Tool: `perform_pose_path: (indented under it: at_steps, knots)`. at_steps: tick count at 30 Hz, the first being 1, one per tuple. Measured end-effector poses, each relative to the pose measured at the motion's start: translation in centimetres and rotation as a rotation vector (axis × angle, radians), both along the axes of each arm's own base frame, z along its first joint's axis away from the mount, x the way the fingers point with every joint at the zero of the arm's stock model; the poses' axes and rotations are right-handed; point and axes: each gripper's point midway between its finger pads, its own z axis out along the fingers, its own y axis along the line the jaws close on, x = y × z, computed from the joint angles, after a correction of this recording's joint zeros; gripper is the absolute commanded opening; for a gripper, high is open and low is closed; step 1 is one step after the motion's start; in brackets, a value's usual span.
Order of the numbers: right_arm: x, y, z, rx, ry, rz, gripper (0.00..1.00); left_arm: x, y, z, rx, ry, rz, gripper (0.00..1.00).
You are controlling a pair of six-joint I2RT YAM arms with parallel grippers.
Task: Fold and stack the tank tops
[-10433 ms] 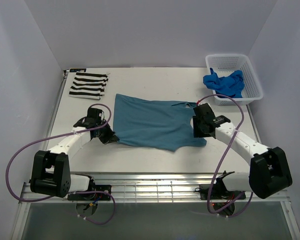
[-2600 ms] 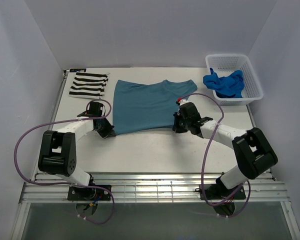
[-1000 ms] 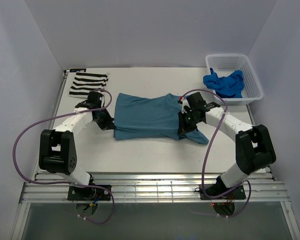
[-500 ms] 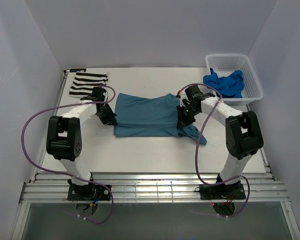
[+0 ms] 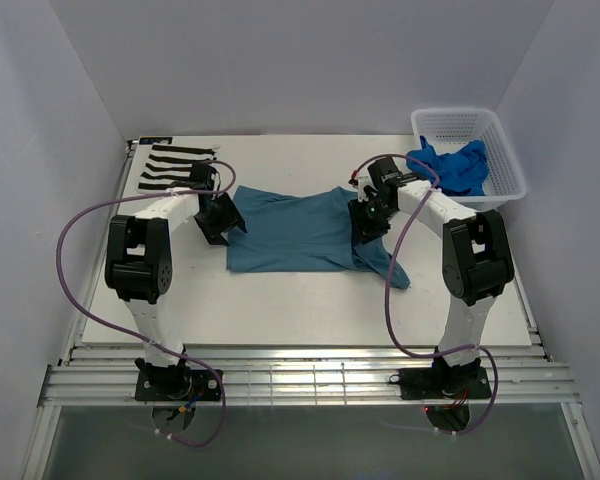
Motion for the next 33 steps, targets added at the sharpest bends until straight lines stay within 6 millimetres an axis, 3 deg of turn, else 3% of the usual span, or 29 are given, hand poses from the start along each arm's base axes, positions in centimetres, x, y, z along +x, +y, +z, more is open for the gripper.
perform_pose_path:
  at_steps: [1, 2, 6, 12, 15, 18, 22, 25, 28, 29, 30, 33]
  knots:
    - [0.1, -0.2, 0.2, -0.006, -0.010, 0.000, 0.54, 0.3, -0.1, 0.3, -0.002, -0.009, -0.002, 0.78]
    - [0.0, -0.5, 0.3, -0.016, -0.020, 0.000, 0.58, 0.6, -0.1, 0.5, -0.002, -0.020, -0.005, 0.98]
    - [-1.9, -2.0, 2.1, -0.041, -0.077, -0.014, 0.68, 0.5, -0.1, 1.5, -0.004, -0.038, -0.008, 0.98]
    - [-6.7, -6.2, 4.8, -0.100, -0.217, -0.053, 0.69, -0.9, -0.8, 4.8, -0.019, -0.111, -0.031, 0.98]
    - [-8.9, -9.0, 3.9, -0.206, -0.278, -0.059, 0.70, -2.4, -1.8, 5.4, -0.026, -0.123, -0.060, 0.98]
    - [-10.4, -10.1, 2.6, -0.299, -0.292, -0.002, 0.70, -4.4, -2.6, 4.4, -0.024, -0.085, -0.088, 0.98]
    - [-9.9, -10.7, 2.0, -0.386, -0.331, 0.051, 0.70, -6.4, -3.4, 2.7, -0.020, -0.026, -0.114, 0.98]
    - [-9.3, -11.3, 0.8, -0.448, -0.317, 0.076, 0.67, -6.7, -4.1, 2.3, -0.022, -0.017, -0.127, 0.98]
    - [-9.4, -12.0, -1.0, -0.510, -0.257, 0.110, 0.54, -6.6, -4.6, 1.5, -0.024, -0.008, -0.140, 0.98]
    - [-9.5, -12.1, -1.6, -0.526, -0.237, 0.119, 0.46, -6.7, -4.7, 1.1, -0.023, 0.003, -0.144, 0.98]
    - [-9.6, -12.3, -2.1, -0.542, -0.221, 0.126, 0.29, -6.8, -4.8, 0.6, -0.022, 0.015, -0.147, 0.98]
    - [-9.7, -12.8, -2.6, -0.574, -0.204, 0.126, 0.16, -6.9, -4.9, -0.2, -0.019, 0.040, -0.147, 0.98]
